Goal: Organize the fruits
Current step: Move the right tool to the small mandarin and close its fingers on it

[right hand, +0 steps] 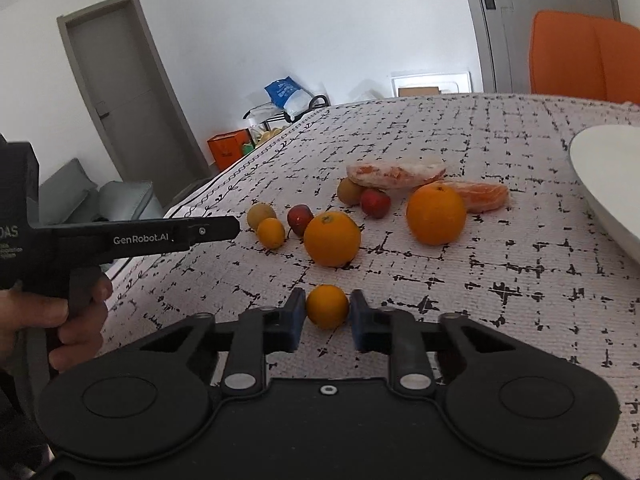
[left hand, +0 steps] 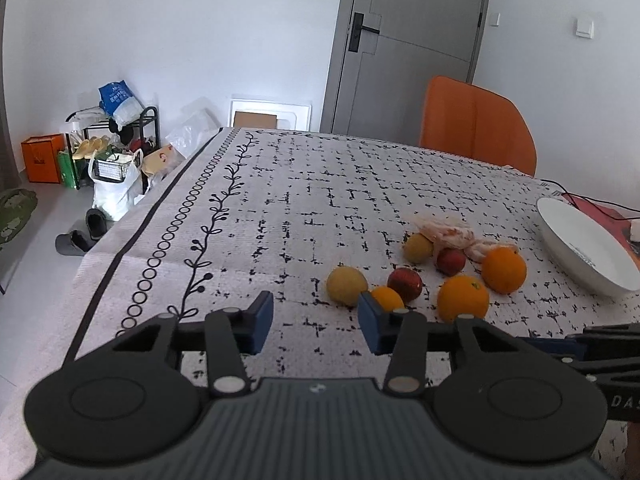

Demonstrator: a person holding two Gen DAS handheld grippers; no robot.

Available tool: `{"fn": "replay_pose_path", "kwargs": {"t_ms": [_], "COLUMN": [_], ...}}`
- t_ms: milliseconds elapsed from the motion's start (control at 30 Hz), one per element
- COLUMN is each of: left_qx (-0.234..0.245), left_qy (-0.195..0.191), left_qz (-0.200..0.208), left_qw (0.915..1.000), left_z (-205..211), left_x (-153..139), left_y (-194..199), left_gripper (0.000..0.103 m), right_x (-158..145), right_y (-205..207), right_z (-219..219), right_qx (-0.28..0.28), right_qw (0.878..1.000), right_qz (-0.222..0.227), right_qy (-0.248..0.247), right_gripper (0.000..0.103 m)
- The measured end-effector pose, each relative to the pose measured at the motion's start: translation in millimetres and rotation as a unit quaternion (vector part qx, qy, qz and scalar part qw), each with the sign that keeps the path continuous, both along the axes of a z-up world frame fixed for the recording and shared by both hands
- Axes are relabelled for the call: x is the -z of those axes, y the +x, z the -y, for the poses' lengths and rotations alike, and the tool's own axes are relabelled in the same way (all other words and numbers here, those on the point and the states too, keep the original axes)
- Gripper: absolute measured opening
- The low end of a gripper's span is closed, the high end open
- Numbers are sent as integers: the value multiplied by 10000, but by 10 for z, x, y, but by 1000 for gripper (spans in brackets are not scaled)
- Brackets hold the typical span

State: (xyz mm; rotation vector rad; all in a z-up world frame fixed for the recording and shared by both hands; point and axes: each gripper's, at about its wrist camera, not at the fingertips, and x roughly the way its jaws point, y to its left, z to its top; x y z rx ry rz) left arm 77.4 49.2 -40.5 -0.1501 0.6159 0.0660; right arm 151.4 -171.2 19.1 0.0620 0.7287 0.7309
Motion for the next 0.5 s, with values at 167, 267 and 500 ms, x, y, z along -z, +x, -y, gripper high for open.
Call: {"fn": "replay_pose_path", "kwargs": {"t_ms": [167,267,500], "left_qx": [41,68,105], "left_qy": [-34,-91,-101], "left_qz": [45,20,37], "left_qw": [10000,9999,9999], "left_z": [19,43,82], "left_x": [2,6,20], "left_y": [100,169,279], "left_gripper": [38,33,31], "right_x": [-15,-18,-22], "right_y": [40,29,49], "right_z": [95,158,269], "right_qx": [209,280,450], "right_qw": [9998,9996,9989], "right_qz": [7,22,6], "right_qy": [74,104,104], "right_gripper": [22,22,22]}}
